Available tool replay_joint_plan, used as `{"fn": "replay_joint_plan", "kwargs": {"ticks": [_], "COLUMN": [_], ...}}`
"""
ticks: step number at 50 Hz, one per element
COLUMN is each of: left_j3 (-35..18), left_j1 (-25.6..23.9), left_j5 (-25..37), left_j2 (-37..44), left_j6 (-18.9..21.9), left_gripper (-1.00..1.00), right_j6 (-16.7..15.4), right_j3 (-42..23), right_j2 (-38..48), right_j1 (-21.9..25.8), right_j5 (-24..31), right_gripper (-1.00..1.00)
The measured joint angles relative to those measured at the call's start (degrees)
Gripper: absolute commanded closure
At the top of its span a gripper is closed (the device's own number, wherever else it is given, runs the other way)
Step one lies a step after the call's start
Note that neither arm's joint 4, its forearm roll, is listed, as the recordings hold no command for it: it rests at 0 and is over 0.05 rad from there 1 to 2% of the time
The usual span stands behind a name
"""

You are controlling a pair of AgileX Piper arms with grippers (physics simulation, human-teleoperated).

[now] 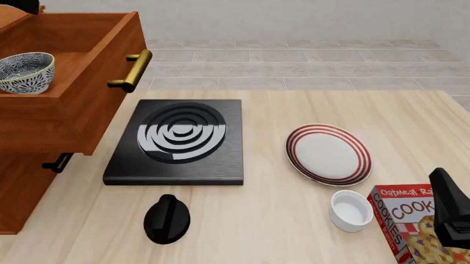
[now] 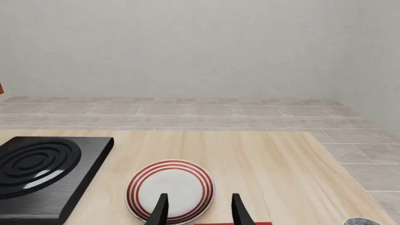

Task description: Pick the akita bowl in the top layer of the wooden cabinet and place it on the plate.

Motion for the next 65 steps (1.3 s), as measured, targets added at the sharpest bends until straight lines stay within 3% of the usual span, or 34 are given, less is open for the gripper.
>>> {"fn": "replay_joint_plan", "kwargs": {"ticks": [65], "left_j3": [13.3], "left_j1": [0.5], "left_j5": [-8.7], "left_j2": [2.4], "left_j6": [0.0], "left_gripper": [-1.0], "right_j6": [0.3], "right_j3": [0.0], "right_j2": [0.0], "right_j1": [-0.3], "right_j5": [-0.1], "right_gripper": [-1.0]}}
